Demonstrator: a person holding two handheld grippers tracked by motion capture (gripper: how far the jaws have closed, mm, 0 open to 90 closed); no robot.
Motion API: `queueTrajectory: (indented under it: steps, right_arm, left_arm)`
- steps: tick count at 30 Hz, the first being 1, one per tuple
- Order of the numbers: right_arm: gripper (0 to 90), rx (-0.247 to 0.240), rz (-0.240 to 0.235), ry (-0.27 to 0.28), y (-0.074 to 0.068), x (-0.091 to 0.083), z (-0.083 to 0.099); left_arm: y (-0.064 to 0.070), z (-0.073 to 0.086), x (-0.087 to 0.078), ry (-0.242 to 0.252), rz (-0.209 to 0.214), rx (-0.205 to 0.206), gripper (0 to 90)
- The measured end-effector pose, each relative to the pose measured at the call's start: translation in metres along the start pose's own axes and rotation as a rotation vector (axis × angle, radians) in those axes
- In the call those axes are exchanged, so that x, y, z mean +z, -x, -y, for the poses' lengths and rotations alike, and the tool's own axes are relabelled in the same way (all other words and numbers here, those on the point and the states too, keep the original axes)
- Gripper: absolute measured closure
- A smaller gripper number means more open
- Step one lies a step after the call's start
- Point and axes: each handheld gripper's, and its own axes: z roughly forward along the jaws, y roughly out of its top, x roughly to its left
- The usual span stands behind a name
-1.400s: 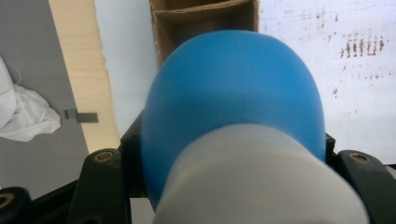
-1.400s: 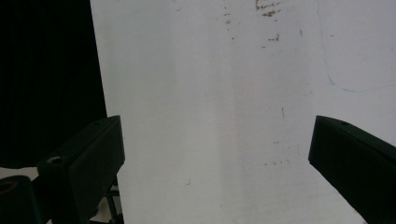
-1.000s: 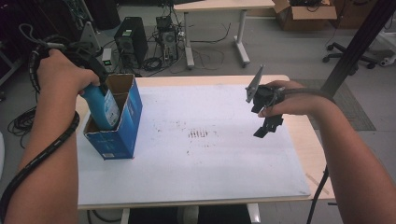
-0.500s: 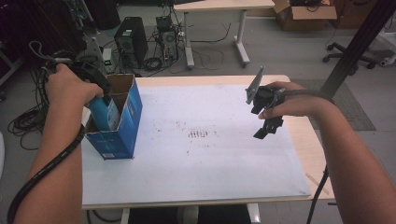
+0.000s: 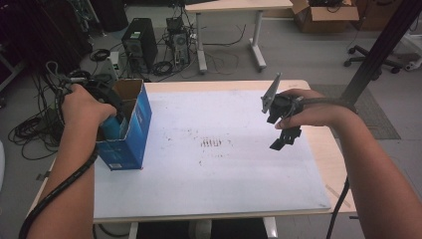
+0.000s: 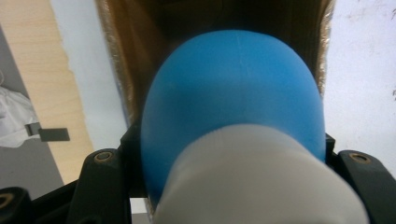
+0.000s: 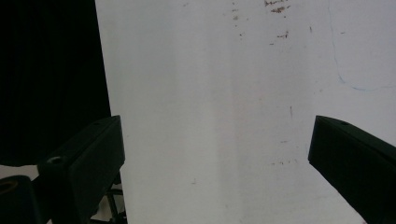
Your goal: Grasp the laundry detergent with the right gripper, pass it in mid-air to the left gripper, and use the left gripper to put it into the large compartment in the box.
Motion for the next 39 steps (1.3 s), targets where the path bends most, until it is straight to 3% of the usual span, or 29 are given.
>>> queueTrajectory:
  steps: [25,39]
  right_arm:
    - [3.8,0.016,-0.006,0.005,0.004,0.008,0.004]
    - [3.8,0.023,-0.007,0.008,0.005,0.010,0.005]
  left_arm:
    - [0.000,-0.005,0.030,-0.018,-0.019,0.005,39.2]
    - [-0.006,-0.004,0.039,-0.022,0.005,-0.001,39.1]
